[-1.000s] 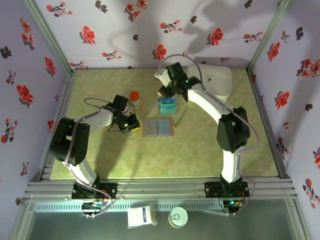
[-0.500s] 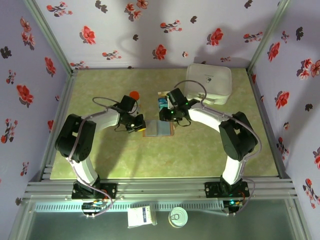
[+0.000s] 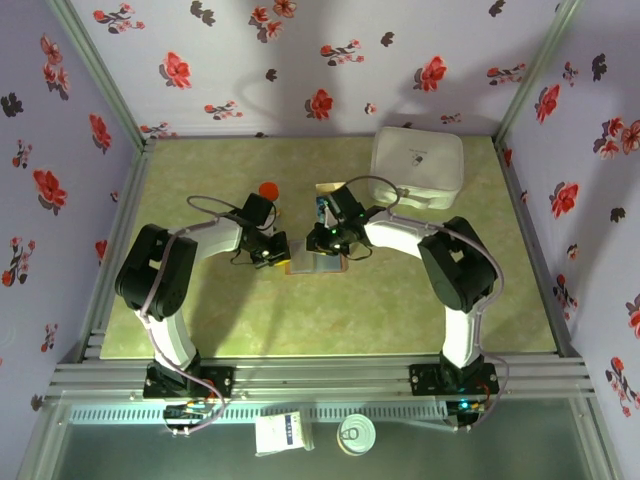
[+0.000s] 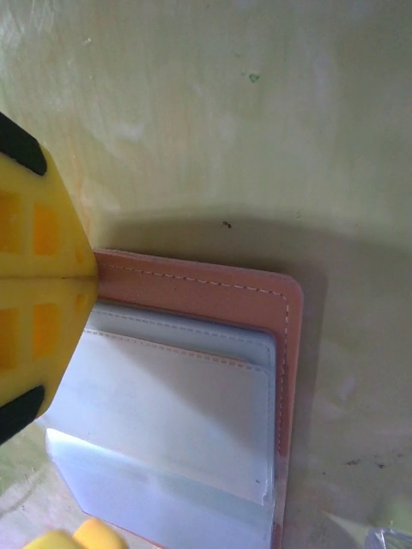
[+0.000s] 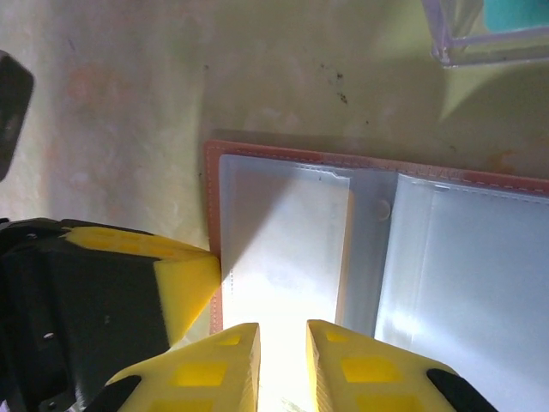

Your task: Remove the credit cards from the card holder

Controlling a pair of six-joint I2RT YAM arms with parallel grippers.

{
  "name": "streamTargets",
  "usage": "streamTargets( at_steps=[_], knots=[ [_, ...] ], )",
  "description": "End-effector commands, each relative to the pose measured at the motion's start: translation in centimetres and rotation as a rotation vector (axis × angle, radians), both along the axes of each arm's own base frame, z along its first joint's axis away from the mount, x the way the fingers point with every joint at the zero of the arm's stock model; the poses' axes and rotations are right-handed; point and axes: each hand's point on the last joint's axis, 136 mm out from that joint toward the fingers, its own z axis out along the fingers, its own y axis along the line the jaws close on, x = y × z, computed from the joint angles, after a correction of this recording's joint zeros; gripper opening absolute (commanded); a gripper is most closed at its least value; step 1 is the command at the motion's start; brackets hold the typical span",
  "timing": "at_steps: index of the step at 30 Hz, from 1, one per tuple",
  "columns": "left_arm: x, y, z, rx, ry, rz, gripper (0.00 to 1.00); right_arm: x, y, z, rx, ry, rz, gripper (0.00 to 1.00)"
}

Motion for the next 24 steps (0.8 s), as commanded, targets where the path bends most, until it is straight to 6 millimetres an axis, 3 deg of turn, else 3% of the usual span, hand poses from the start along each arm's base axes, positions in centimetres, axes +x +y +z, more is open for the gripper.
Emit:
streamTargets(
  at_steps=[1, 12, 24],
  knots=[
    [-0.8, 0.9, -1.0, 0.065, 0.030, -0.008, 0.00, 0.0, 1.2, 0.3, 0.030, 0.019, 0.010, 0.22],
    [-0.8, 1.2, -0.8, 0.070, 0.024, -0.005, 0.00, -0.3, 2.3, -1.2, 0.017, 0.063, 0.022, 0.17],
    [-0.8, 1.8, -0.9, 0.088, 0.030, -0.004, 0.00, -0.6, -0.6, -2.8, -0.151, 0.061, 0.004, 0.17]
  ],
)
